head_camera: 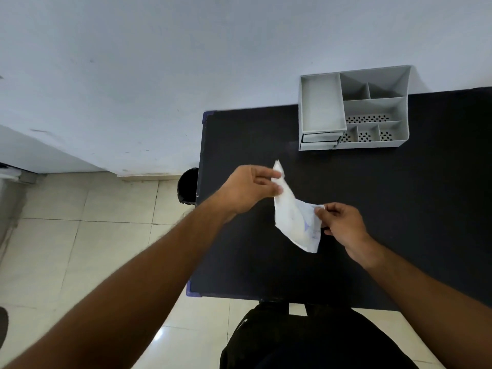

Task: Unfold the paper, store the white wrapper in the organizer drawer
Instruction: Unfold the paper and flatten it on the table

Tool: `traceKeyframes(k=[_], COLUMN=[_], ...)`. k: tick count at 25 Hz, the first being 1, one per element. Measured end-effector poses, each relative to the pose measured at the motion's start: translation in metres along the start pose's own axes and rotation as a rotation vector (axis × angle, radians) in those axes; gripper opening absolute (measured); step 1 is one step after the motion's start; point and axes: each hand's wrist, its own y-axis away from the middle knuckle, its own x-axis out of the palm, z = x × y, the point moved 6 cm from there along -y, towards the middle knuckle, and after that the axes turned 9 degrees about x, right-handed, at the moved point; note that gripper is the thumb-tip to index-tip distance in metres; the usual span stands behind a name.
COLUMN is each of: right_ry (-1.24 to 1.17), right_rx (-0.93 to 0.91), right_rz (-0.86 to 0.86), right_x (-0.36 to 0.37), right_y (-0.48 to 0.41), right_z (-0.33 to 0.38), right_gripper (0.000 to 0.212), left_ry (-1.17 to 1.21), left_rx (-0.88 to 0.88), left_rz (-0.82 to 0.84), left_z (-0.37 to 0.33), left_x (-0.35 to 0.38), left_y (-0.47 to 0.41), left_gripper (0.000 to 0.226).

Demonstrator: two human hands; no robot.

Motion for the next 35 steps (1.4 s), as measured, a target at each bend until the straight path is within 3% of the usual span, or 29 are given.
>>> traceKeyframes(k=[3, 6, 9, 12, 16, 20, 23, 24, 27, 31, 34, 35], right_ry=[0.008, 0.014, 0.014, 0.029, 0.02, 0.029, 0.041, 0.055, 0.06, 0.059, 0.052, 0.054], right_rx=[0.009, 0.03, 0.029, 0.013, 0.008, 0.006, 0.009, -0.003, -0.025, -0.02, -0.019, -0.018], right_rz=[-0.009, 0.001, -0.008, 0.0, -0.007, -0.01, -0.008, 0.002, 0.008, 0.0, 0.0, 0.006], right_x=[-0.003, -0.005, -0.008, -0.008, -0.008, -0.009, -0.009, -0.008, -0.003, -0.003, -0.004, -0.004], right_y=[0.001, 0.0, -0.002, -0.003, -0.003, -0.003, -0.002, -0.002, -0.002, -0.001, -0.001, -0.001], right_z=[-0.004, -0.01, -0.013, -0.009, -0.01, -0.013, -0.015, -0.015, -0.014, -0.014, -0.014, -0.015], right_gripper=[0.011, 0.012, 0.011, 0.011, 0.01, 0.013, 0.01, 0.009, 0.01, 0.01, 0.012, 0.012], left_ry=[-0.16, 0.06, -0.06, 0.002, -0.187, -0.087, -0.448, -0.449, -0.22, -0.314, -0.001, -0.018], left_rx=[-0.083, -0.023, -0.044, -0.06, -0.139, -0.088, -0.1, -0.09, -0.009, -0.098, -0.04, -0.03], left_rz=[-0.05, 0.1, 0.035, 0.123, -0.014, 0.197, 0.1, 0.09, 0.125, 0.052, 0.12, 0.075], left_z=[0.018, 0.015, 0.018, 0.016, 0.027, 0.023, 0.041, 0.041, 0.021, 0.03, 0.017, 0.02], left_x=[-0.008, 0.011, 0.009, 0.013, -0.003, 0.014, -0.001, 0.001, 0.015, 0.003, 0.012, 0.009], left_y=[0.008, 0.015, 0.012, 0.008, 0.001, 0.003, 0.002, 0.004, 0.011, 0.012, 0.018, 0.017], left_gripper=[0.022, 0.013, 0.01, 0.012, 0.012, 0.01, 0.011, 0.01, 0.008, 0.02, 0.011, 0.01])
